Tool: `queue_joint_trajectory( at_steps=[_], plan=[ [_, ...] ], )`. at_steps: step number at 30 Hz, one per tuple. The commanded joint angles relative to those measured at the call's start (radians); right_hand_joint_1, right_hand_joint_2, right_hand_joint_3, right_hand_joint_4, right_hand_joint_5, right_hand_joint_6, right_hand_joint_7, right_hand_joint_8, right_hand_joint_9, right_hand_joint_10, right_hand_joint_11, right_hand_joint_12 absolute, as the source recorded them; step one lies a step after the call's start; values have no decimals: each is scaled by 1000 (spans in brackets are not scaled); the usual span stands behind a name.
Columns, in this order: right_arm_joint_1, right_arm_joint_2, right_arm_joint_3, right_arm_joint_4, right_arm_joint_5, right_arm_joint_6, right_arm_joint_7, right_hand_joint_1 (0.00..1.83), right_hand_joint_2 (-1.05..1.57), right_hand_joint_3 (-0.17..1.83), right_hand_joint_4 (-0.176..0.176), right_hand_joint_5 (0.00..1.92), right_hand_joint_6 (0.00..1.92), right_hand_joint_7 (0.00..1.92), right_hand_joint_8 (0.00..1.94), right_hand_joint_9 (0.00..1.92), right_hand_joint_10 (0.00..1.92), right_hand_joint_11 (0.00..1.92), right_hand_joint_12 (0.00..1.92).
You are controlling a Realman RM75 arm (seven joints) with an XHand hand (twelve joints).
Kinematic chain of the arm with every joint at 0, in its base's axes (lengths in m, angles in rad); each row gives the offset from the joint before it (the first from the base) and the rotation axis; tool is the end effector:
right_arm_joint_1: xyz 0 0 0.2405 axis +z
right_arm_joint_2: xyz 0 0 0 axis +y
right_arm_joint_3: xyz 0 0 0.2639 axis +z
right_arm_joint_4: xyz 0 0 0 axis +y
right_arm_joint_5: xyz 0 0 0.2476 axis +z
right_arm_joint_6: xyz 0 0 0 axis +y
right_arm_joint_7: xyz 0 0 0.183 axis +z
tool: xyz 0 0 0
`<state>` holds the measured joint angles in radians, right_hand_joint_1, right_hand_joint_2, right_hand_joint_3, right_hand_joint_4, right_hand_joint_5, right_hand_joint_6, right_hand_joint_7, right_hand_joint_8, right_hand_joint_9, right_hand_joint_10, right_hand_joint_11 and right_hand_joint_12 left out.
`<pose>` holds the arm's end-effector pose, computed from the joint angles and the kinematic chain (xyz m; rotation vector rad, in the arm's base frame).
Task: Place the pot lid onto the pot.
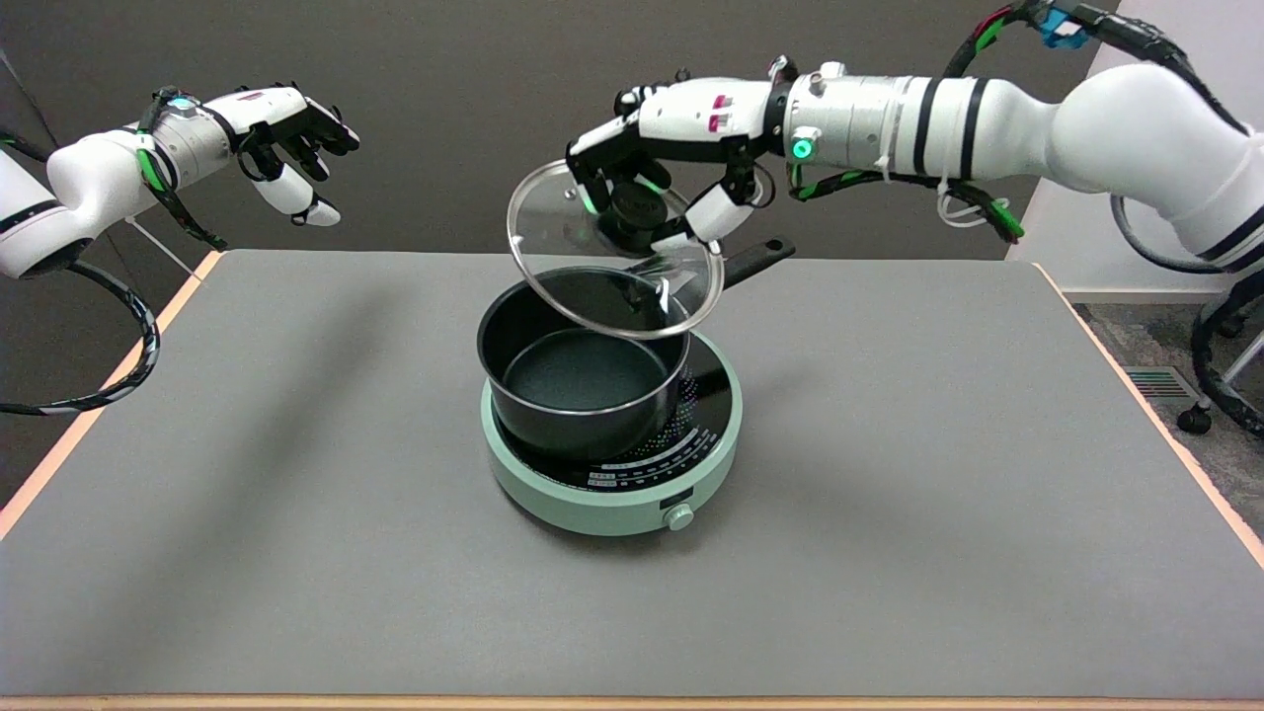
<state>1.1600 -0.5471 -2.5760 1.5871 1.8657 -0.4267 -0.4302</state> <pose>-0.0340 -0.4802 0.2394 2.2435 -0.1686 -0.1502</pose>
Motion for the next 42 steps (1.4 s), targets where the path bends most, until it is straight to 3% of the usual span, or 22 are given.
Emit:
queue_joint_trajectory(
  at_steps=[1, 9, 19, 28, 42],
  plan=[
    [-9, -86, -16, -22, -369, -58, 308, 1317, 983, 576, 172, 434, 1532, 722, 1570, 632, 1921, -1, 1921],
    [10, -126, -15, -20, -464, -95, 352, 1318, 982, 569, 172, 442, 1517, 726, 1560, 645, 1921, -1, 1921],
    [18, -135, -16, 8, -480, -112, 396, 1319, 978, 570, 170, 454, 1496, 733, 1550, 660, 1921, -1, 1921],
    [27, -134, -15, 95, -565, -126, 479, 1320, 976, 574, 166, 465, 1485, 733, 1550, 666, 1921, -1, 1921],
    [5, -148, -16, 120, -572, -132, 516, 1318, 978, 578, 164, 461, 1479, 729, 1559, 653, 1921, -1, 1921]
  ],
)
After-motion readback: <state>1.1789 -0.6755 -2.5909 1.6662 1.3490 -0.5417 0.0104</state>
